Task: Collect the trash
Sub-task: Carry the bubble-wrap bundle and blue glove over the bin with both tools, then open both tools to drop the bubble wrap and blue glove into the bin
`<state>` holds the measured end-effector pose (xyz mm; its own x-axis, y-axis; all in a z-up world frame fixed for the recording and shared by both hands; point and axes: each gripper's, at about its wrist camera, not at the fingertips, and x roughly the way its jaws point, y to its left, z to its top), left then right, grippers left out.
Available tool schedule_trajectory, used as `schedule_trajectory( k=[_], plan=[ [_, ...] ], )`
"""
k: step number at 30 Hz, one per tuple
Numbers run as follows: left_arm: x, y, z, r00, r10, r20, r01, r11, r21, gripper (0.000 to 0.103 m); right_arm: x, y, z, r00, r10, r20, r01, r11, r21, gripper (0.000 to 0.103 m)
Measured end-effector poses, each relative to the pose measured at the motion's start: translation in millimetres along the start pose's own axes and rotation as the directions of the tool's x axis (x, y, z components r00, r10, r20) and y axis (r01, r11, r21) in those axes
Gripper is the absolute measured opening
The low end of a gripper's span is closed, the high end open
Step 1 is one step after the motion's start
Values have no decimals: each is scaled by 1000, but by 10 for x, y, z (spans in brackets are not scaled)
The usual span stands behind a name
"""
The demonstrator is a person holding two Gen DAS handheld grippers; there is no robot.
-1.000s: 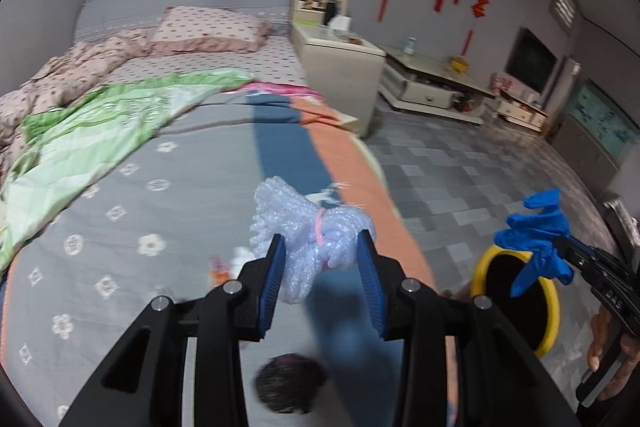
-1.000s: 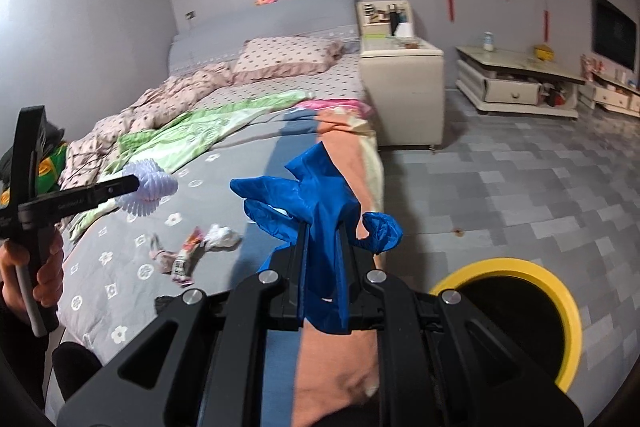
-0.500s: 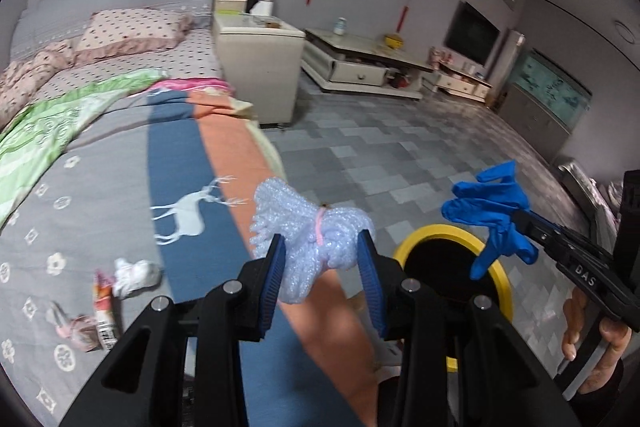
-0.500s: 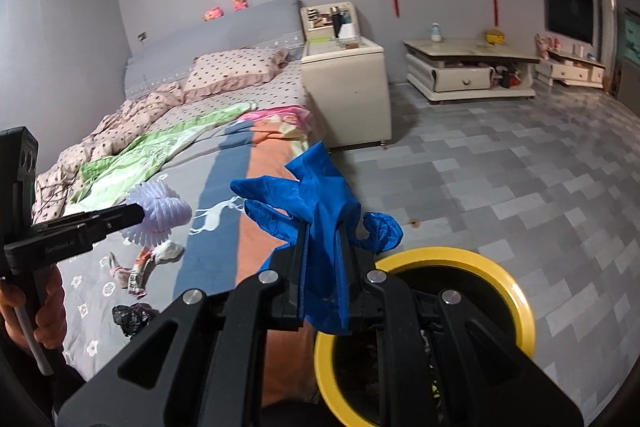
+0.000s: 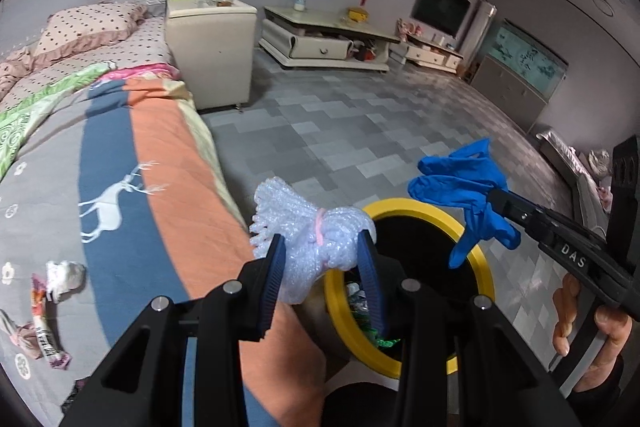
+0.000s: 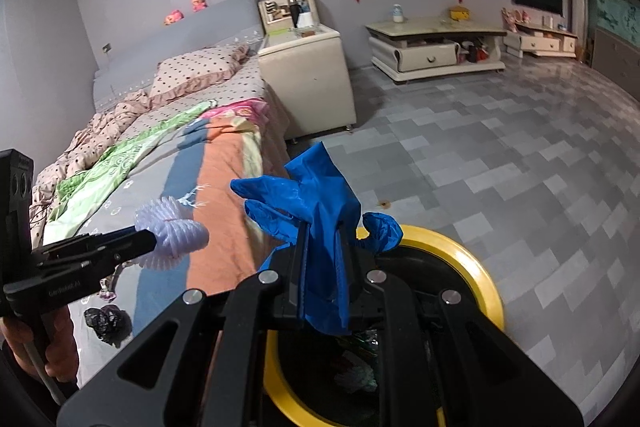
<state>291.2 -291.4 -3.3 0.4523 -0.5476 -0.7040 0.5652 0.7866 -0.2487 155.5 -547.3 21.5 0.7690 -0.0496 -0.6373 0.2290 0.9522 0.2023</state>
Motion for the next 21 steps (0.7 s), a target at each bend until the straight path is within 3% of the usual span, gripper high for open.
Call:
schedule_trajectory(
  k=[11, 21],
  plan=[
    [494, -459, -124, 997, -36, -65, 40, 997, 60, 35, 184, -450, -153, 999, -31, -39, 34, 996, 77, 12],
    [766, -657, -243, 992, -51, -115, 60, 995, 74, 36, 336, -683, -258, 997, -26, -73, 35, 990, 133, 13]
  ],
)
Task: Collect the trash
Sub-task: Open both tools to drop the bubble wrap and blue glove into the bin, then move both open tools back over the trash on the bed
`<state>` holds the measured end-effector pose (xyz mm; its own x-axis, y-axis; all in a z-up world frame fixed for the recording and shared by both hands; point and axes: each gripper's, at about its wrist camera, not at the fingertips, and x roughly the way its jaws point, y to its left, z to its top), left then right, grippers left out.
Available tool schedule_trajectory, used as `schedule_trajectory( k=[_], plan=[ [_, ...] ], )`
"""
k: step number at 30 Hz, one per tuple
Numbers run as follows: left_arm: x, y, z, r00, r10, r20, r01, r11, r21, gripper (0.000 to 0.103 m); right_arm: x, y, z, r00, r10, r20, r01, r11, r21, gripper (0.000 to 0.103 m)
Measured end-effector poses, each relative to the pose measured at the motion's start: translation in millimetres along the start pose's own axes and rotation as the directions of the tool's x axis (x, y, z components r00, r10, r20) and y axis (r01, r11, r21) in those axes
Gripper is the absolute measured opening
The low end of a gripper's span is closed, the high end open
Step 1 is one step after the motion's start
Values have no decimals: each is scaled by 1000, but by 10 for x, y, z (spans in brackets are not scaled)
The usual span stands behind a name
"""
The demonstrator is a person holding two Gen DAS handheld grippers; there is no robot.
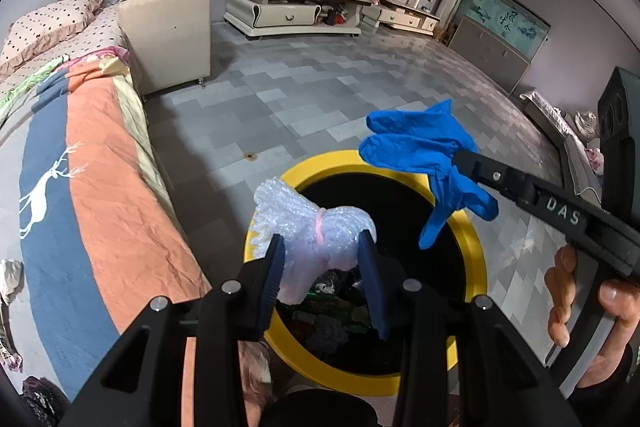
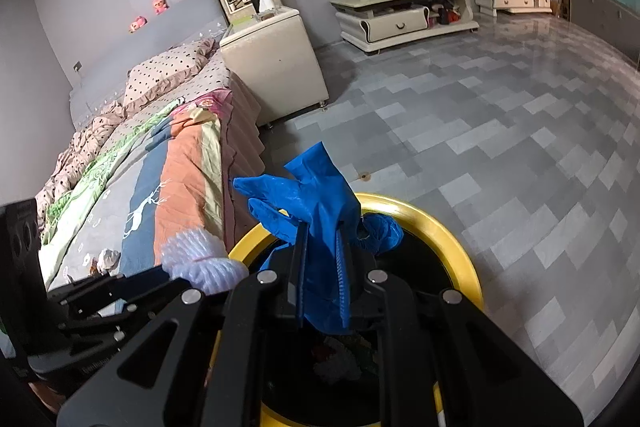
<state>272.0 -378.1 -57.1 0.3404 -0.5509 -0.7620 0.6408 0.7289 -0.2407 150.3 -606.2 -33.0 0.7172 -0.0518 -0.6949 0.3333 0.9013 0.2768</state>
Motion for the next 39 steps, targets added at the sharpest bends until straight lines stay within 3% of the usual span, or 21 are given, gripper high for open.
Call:
schedule_trajectory(
  k=[6, 17, 28, 39],
  plan=[
    [6, 0, 0, 1000, -14, 3, 14, 1000, 2, 40, 0, -8, 17, 1000, 1, 0, -1, 1000, 13, 13],
    [-91, 57, -37, 999, -40, 17, 40, 999, -21, 48, -75, -86, 59, 999, -30, 22, 29, 998, 53, 30],
    [-174, 134, -66, 998, -58, 30, 59, 997, -56, 65, -137, -93, 55, 998, -56, 35, 53, 995, 84, 52],
    [-386, 339, -92, 997, -35, 69, 41, 996, -85, 72, -239, 18, 75, 996, -78, 44, 74, 994, 77, 61]
  ],
)
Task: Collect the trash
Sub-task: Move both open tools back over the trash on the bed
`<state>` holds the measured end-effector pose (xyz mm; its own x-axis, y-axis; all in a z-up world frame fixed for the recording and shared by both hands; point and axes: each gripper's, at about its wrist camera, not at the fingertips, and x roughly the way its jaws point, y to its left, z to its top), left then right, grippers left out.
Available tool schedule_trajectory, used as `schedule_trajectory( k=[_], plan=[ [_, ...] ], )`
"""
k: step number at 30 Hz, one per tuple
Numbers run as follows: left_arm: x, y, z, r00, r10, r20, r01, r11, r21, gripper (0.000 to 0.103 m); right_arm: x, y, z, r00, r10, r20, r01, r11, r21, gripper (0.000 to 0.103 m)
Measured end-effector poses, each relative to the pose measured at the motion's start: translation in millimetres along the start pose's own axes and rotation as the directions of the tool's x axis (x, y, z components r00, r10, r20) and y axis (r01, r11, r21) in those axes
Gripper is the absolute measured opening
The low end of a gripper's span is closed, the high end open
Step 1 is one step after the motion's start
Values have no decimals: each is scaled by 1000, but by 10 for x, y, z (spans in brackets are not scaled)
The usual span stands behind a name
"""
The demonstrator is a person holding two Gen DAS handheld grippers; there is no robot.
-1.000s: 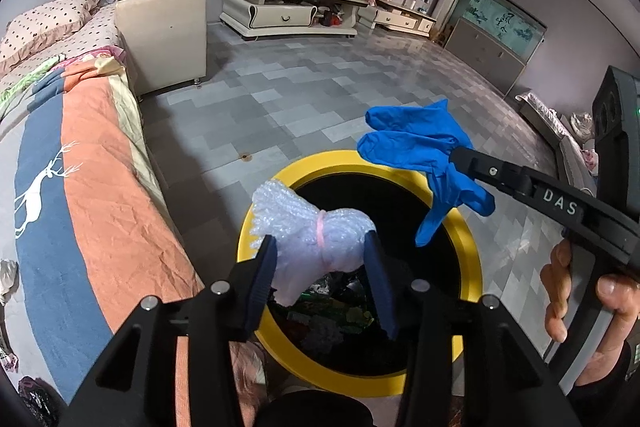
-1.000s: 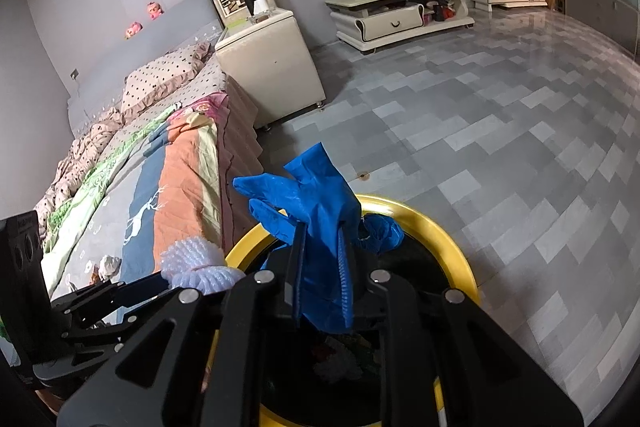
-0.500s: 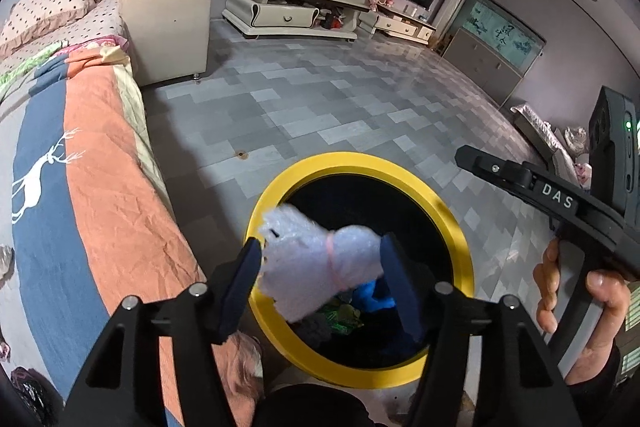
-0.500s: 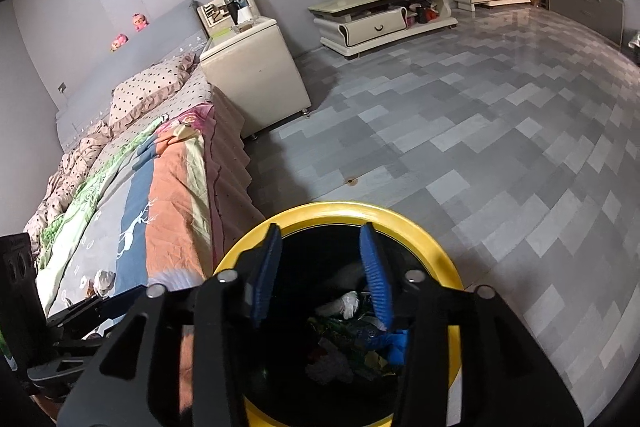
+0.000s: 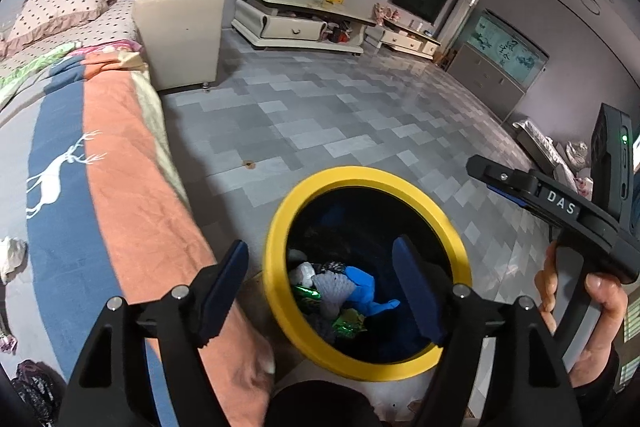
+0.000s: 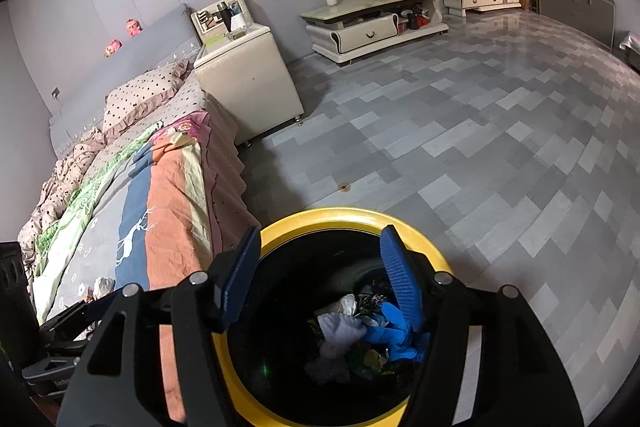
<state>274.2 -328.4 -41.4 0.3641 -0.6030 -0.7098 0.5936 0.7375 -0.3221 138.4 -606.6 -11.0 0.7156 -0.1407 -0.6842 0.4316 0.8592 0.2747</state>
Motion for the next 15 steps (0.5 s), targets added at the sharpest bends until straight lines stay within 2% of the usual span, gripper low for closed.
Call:
schedule_trajectory(
  k=[2, 9, 15],
  plan=[
    [-76, 90, -9, 1000, 16, 11, -15, 1000, -12, 74, 9, 60, -4, 1000, 9, -7, -9, 1000, -3, 63],
    [-372, 503, -75, 996, 84, 43, -81, 994, -70, 81, 51, 394, -20, 998, 56, -21, -57, 998, -41, 85],
    [-680, 929, -126, 982, 171, 75, -161, 979, -129, 89, 56, 786, -42, 995, 103, -16, -104, 990, -92, 93]
  ],
)
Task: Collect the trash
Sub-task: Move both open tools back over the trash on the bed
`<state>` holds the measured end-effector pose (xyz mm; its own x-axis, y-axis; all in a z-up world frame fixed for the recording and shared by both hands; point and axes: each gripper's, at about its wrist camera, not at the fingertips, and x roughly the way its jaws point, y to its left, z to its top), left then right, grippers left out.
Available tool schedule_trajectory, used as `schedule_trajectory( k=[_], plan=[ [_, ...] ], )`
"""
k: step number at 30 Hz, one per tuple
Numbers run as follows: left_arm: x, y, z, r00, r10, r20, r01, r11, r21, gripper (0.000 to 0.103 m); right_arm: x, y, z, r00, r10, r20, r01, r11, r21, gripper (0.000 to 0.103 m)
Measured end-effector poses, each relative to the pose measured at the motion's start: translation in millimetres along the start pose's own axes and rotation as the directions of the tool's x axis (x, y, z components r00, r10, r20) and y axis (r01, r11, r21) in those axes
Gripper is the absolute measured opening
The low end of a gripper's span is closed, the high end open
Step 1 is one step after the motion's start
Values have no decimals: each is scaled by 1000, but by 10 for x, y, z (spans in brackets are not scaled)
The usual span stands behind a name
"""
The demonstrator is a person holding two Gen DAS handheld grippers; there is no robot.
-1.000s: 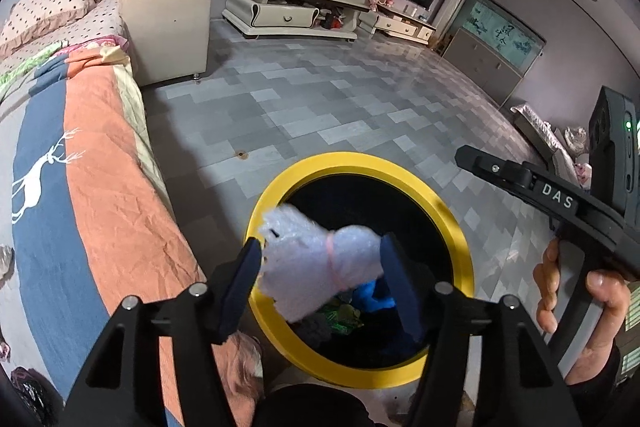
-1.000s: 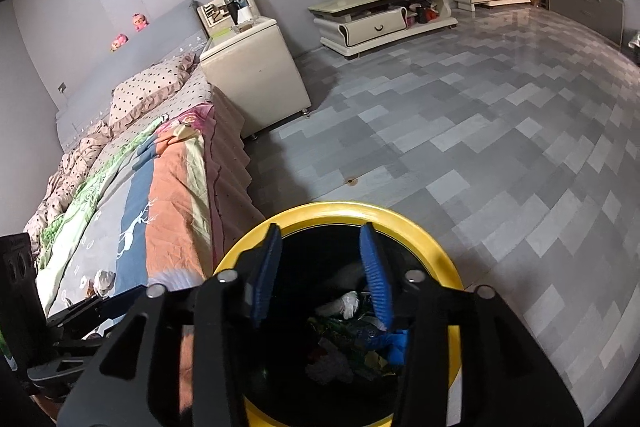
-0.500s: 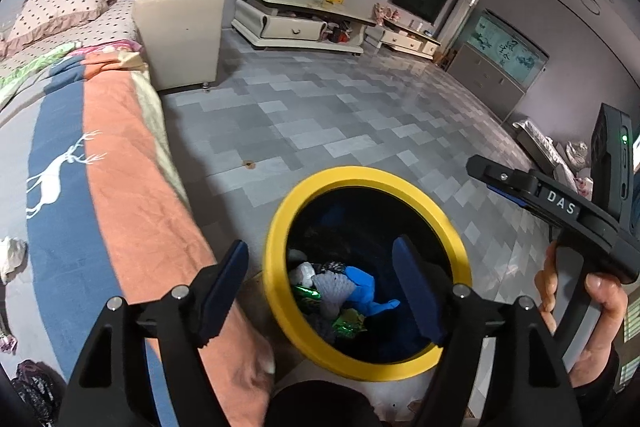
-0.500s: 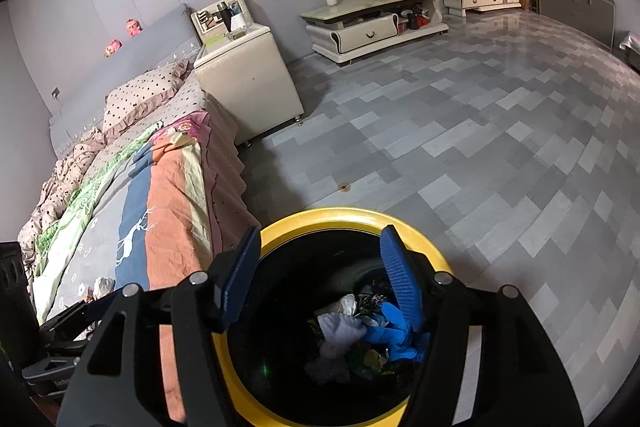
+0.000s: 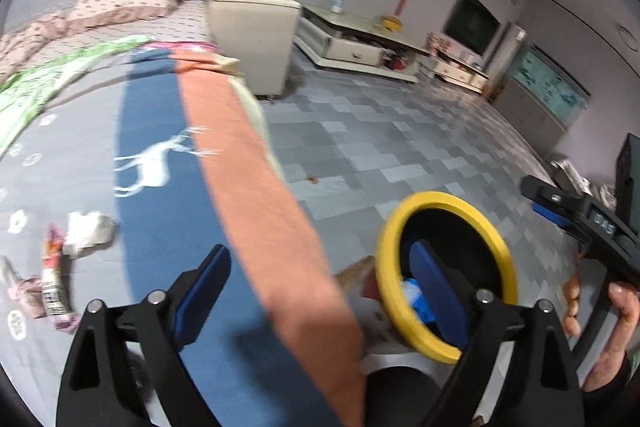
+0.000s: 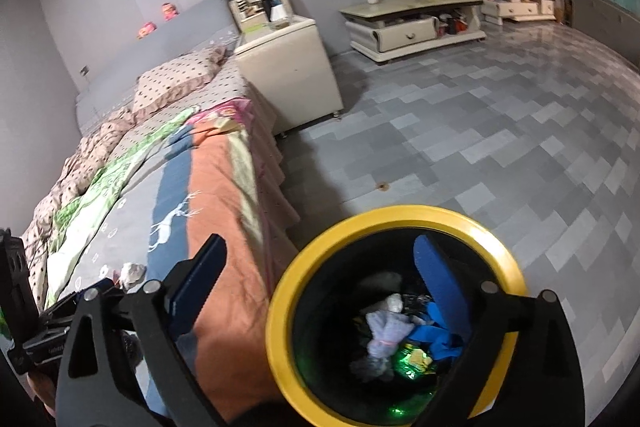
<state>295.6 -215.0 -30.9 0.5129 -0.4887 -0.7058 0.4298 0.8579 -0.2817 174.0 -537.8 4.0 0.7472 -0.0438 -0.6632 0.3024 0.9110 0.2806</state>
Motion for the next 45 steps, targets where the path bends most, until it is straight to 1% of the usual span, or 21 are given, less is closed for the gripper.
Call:
schedule_trajectory(
  k=[4, 9, 15, 18, 22, 28, 30, 36, 45],
  plan=[
    [-152, 363, 8, 998, 54, 13, -53, 997, -51, 89, 60, 366, 1, 1000, 11, 1, -11, 998, -68, 94],
    [-373, 756, -13, 992, 118, 36, -114, 988, -103, 90, 162, 836, -1, 1000, 28, 0, -27, 989, -144, 94],
    [-585, 1233, -72, 981, 191, 45, -181, 969, -169, 91, 321, 1399, -26, 996, 88, -17, -89, 973, -215, 94],
    [-657, 1476, -128, 973, 227, 40, -214, 955, -203, 91, 405, 1678, -63, 990, 136, -25, -138, 961, -242, 95],
    [-753, 1806, -213, 961, 276, 29, -260, 932, -253, 91, 518, 1982, -102, 983, 179, -33, -181, 945, -271, 95],
    [-837, 2276, -358, 942, 335, -3, -319, 893, -316, 91, 765, 2396, -179, 970, 224, -92, -242, 923, -299, 95],
    [-846, 2430, -418, 938, 347, -16, -332, 881, -338, 91, 863, 2548, -227, 966, 234, -111, -258, 914, -312, 95],
    [-837, 2744, -579, 932, 359, -42, -347, 857, -381, 91, 1168, 2866, -368, 954, 243, -177, -289, 900, -327, 95],
    [-671, 3036, -755, 929, 360, -87, -361, 826, -434, 91, 1693, 3357, -645, 935, 228, -271, -320, 872, -370, 95]
  ],
)
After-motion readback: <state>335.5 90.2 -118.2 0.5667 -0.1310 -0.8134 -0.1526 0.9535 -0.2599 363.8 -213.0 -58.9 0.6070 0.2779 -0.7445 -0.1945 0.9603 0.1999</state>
